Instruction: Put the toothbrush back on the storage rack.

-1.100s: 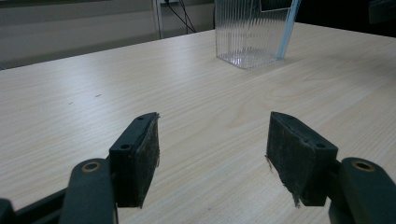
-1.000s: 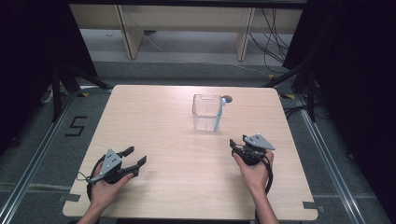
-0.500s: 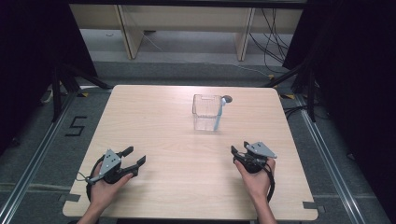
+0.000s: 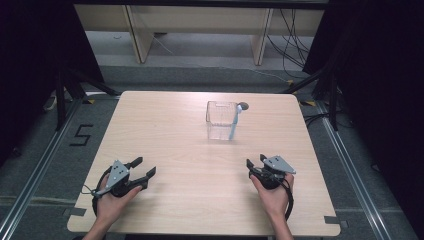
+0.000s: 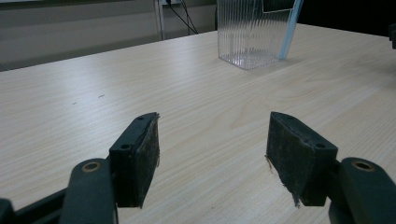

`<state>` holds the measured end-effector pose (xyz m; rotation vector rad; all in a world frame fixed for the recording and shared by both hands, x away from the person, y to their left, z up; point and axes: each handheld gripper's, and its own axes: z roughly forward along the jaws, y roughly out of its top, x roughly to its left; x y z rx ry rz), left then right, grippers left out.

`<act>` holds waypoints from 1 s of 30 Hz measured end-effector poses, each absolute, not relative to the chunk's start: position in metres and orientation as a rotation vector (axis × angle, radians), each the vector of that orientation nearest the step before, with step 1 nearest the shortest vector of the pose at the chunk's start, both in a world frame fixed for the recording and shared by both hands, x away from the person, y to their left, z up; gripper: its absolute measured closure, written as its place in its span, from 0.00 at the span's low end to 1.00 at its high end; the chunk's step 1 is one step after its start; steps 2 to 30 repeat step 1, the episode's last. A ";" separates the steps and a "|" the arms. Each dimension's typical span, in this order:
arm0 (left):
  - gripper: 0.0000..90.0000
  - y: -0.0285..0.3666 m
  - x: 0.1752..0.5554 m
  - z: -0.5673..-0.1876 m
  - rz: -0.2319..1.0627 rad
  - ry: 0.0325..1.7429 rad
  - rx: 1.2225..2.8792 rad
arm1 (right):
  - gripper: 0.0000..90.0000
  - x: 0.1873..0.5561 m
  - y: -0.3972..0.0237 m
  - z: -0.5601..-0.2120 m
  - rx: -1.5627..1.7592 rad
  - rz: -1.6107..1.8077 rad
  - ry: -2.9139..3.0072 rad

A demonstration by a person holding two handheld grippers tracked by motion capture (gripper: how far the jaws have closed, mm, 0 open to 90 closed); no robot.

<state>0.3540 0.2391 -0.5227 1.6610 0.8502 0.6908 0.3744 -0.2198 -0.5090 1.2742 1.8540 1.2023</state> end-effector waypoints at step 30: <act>0.38 0.239 0.354 -0.523 0.691 0.850 1.661 | 0.48 0.374 -0.220 -0.509 1.274 1.202 1.854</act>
